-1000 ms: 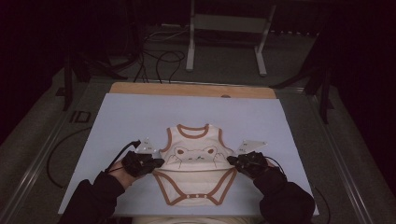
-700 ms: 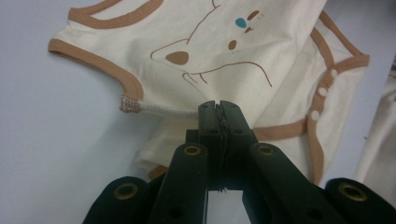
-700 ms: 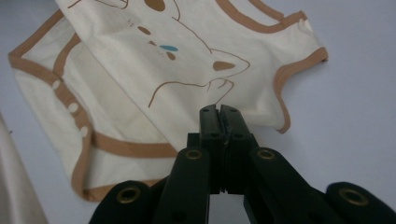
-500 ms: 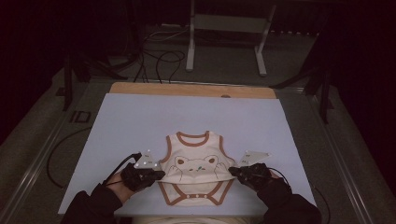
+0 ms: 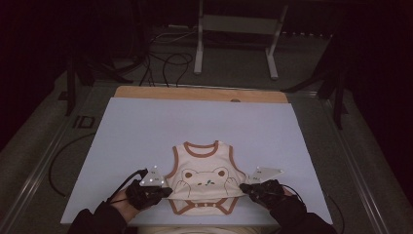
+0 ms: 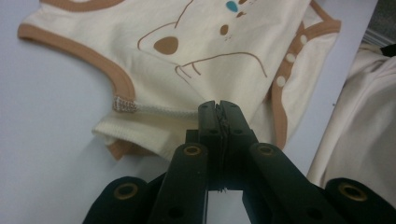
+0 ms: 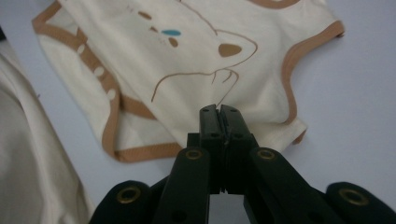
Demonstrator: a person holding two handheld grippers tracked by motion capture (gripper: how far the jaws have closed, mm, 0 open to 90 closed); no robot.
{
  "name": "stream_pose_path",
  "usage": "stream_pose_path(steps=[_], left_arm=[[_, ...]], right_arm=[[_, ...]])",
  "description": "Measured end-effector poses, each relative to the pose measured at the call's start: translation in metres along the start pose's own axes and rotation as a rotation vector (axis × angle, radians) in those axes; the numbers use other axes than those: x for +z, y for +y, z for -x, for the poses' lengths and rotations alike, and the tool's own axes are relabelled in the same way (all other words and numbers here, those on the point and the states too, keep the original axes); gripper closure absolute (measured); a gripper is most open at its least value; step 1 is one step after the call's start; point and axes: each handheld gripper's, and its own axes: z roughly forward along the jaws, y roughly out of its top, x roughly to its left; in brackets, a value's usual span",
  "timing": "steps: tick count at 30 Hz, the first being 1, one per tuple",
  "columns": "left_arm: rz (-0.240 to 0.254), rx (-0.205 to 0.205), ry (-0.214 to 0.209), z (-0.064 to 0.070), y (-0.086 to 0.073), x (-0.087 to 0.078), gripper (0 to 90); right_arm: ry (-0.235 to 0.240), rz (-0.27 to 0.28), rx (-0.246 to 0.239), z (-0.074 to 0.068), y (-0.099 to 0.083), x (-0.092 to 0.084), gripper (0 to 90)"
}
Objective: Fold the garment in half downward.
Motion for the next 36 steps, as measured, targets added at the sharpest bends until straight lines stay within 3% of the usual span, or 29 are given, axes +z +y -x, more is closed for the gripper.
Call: stream_pose_path(steps=[13, 20, 28, 36], left_arm=[[-0.032, -0.010, -0.025, 0.005, -0.013, 0.011, 89.9], [-0.054, -0.001, -0.031, 0.005, -0.017, 0.018, 89.8], [-0.058, -0.017, -0.038, 0.003, -0.022, 0.025, 89.7], [-0.055, -0.001, -0.051, 0.001, -0.024, 0.027, 89.5]], right_arm=[[0.020, -0.027, 0.037, -0.003, -0.016, 0.009, 90.0], [0.028, -0.052, 0.033, -0.003, -0.022, 0.017, 90.0], [0.039, -0.067, 0.046, -0.003, -0.028, 0.023, 90.0], [0.045, -0.068, 0.044, -0.003, -0.031, 0.026, 89.6]])
